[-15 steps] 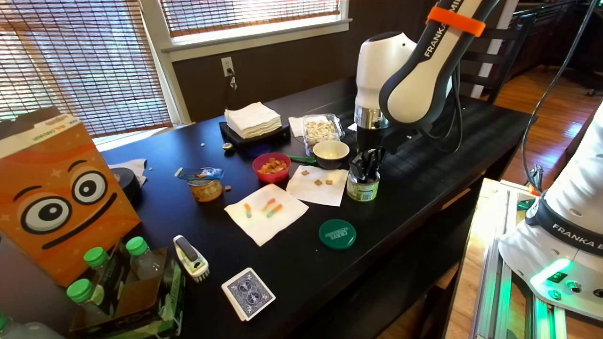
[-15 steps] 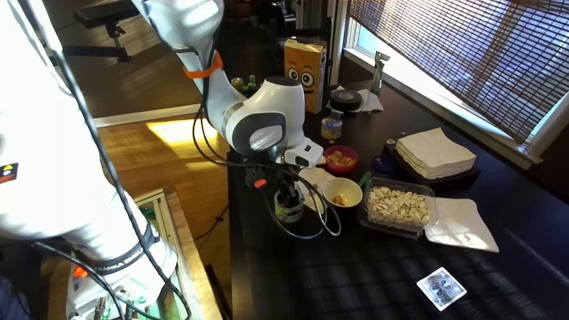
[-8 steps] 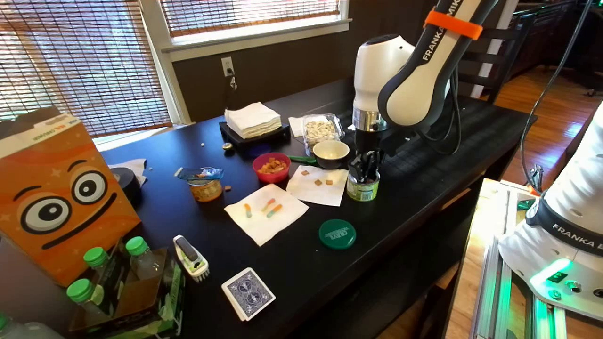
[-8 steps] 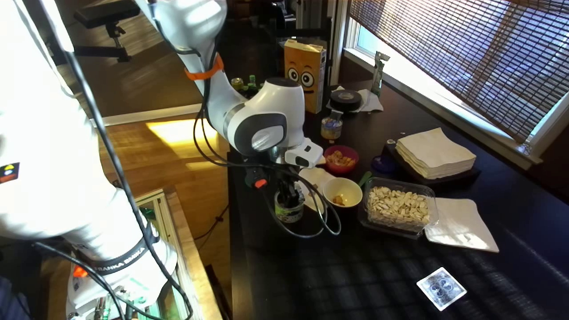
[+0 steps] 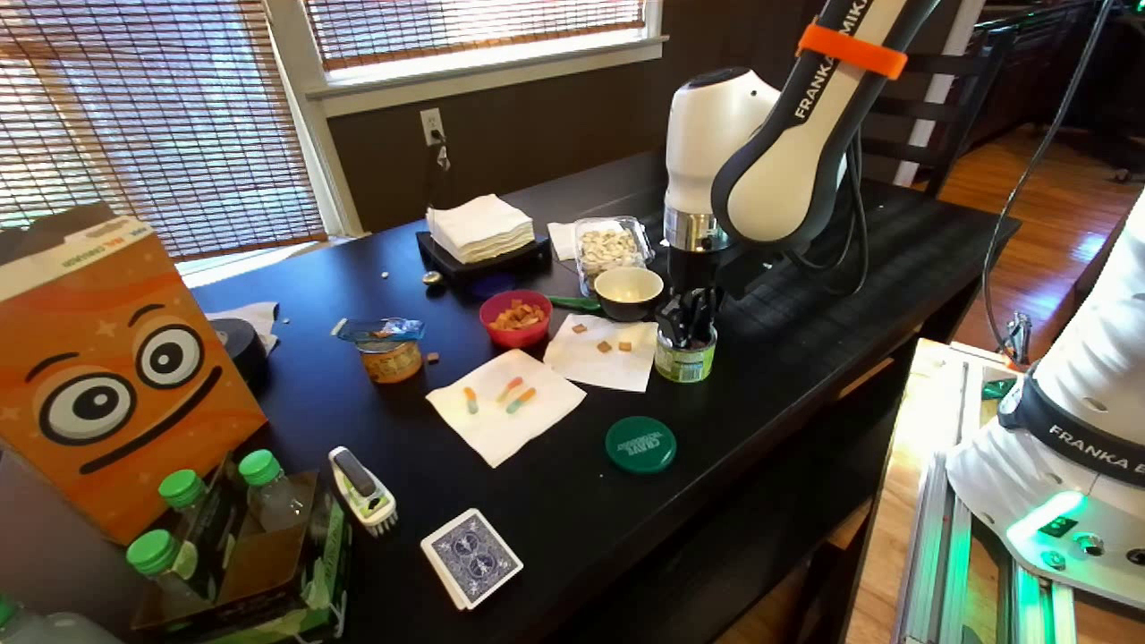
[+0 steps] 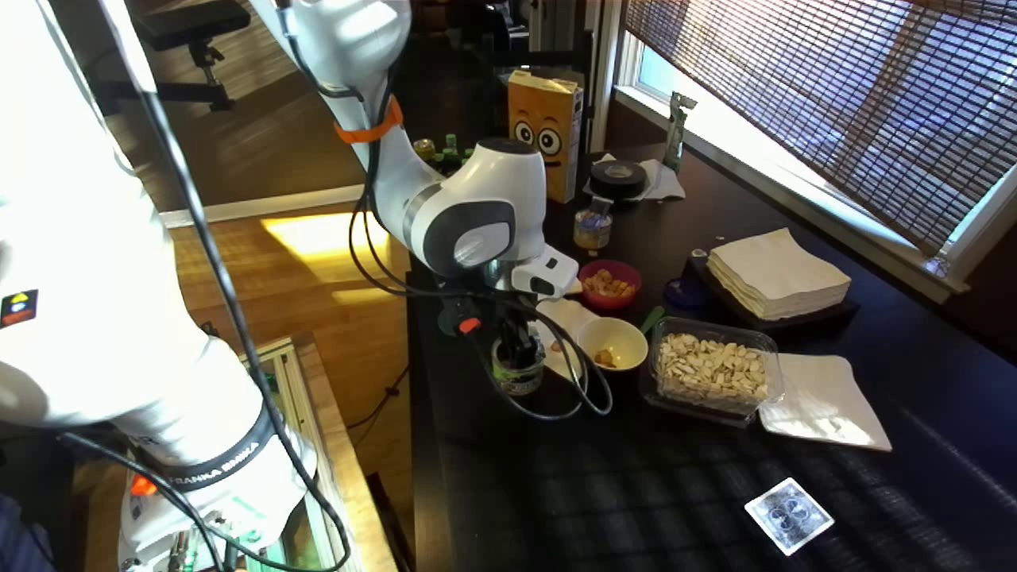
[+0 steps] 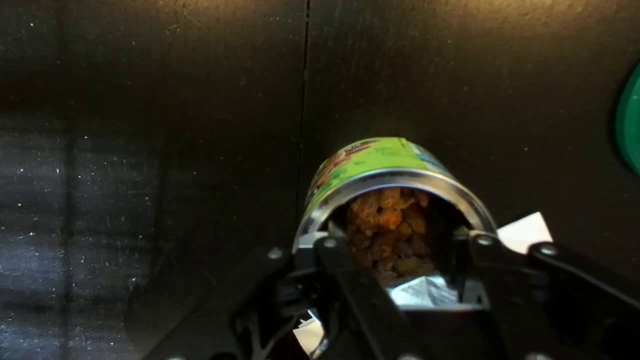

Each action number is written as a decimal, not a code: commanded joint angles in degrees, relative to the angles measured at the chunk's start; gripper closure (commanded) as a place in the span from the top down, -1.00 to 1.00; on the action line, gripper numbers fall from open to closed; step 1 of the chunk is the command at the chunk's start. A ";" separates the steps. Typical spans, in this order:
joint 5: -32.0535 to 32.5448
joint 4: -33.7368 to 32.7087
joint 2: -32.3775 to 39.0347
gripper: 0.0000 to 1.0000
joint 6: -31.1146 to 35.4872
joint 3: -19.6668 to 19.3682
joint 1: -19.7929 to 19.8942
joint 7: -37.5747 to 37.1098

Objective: Open the yellow can then place some of the contents in the can into the white bowl.

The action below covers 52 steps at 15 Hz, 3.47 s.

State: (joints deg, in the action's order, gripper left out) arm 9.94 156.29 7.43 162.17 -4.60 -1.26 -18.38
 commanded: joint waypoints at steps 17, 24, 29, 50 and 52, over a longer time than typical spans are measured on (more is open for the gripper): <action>1.01 -1.15 -1.43 -0.96 -2.28 -1.53 -1.30 -1.87; -1.95 -0.67 -5.87 -0.96 -7.54 -0.52 -0.02 -1.63; -3.46 -0.13 -10.69 -0.96 -12.22 0.28 1.08 -0.92; -3.37 -17.76 -5.56 -0.96 -14.95 1.09 5.36 4.00; -3.48 -19.73 -3.26 -0.96 -15.16 0.99 5.15 4.72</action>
State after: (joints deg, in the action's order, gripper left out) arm 7.95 140.76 -0.66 146.77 -3.70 4.02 -15.97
